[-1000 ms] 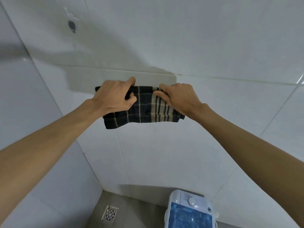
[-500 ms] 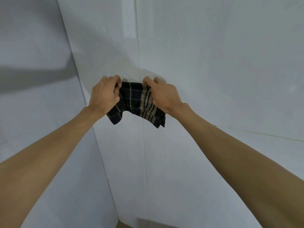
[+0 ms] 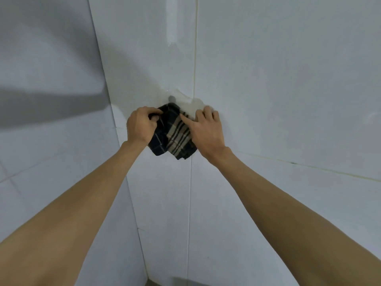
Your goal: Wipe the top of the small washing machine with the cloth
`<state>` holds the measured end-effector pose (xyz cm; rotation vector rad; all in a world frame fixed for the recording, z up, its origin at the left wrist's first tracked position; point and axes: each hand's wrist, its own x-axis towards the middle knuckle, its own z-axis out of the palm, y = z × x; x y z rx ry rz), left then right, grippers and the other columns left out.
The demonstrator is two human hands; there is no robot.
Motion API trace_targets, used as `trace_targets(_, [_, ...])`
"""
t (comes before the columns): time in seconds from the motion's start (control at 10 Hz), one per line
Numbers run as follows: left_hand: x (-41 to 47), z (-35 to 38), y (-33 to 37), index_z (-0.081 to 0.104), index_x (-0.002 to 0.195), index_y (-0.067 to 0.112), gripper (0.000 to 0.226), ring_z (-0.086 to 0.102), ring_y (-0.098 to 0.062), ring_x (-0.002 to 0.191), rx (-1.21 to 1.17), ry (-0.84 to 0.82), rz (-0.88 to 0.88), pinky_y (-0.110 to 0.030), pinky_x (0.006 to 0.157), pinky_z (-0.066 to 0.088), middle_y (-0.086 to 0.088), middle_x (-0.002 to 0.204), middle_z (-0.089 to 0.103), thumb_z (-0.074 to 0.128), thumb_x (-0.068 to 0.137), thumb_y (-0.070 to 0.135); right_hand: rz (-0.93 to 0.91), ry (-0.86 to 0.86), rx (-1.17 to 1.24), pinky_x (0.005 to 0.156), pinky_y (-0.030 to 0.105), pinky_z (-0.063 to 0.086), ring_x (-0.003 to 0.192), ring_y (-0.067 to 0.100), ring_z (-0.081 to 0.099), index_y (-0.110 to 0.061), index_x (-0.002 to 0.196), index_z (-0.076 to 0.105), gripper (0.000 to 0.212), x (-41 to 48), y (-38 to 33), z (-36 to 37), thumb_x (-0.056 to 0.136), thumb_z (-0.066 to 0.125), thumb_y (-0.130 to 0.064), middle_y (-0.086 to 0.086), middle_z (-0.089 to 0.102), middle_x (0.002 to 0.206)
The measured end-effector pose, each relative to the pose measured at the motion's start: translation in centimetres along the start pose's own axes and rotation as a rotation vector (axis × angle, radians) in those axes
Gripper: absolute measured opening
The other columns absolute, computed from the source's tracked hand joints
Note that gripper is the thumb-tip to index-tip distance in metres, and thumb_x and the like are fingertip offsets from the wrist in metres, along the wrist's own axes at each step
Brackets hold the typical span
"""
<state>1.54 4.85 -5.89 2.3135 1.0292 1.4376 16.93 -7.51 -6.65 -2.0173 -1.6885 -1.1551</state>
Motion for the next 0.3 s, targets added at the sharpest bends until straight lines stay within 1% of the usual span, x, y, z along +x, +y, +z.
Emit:
trace_targets(0.1, [-2.7, 1.2, 0.2, 0.072, 0.12, 0.019, 0.032, 0.066, -0.023, 0.094, -0.06, -0.05, -0.097, -0.034, 0.077, 0.053, -0.002, 0.113, 0.071, 0.056, 0.094, 0.008, 0.042, -0.066, -0.001, 0.083, 0.041, 0.042, 0.099, 0.035, 0.055, -0.027, 0.132, 0.059, 0.067, -1.0, -1.1, 0.2, 0.069, 0.08, -0.028, 0.008, 0.062, 0.092])
trace_targets(0.2, [-6.3, 2.4, -0.3, 0.073, 0.114, 0.016, 0.028, 0.062, -0.028, 0.098, 0.007, -0.14, -0.128, -0.031, 0.073, 0.044, -0.009, 0.116, 0.062, 0.052, 0.096, 0.009, 0.026, -0.137, -0.005, 0.087, 0.041, 0.04, 0.106, 0.034, 0.05, -0.026, 0.142, 0.048, 0.071, -3.3, -0.9, 0.2, 0.076, 0.071, -0.017, 0.011, 0.056, 0.111])
trace_targets(0.3, [-10.6, 2.4, -0.9, 0.071, 0.12, 0.02, 0.028, 0.059, -0.029, 0.107, 0.066, -0.303, -0.238, -0.031, 0.081, 0.044, -0.011, 0.124, 0.054, 0.054, 0.098, 0.017, 0.056, -0.289, 0.038, 0.092, 0.041, 0.036, 0.118, 0.033, 0.041, -0.031, 0.148, 0.036, 0.074, -6.9, -0.1, -0.2, 0.083, 0.059, -0.007, 0.011, 0.045, 0.132])
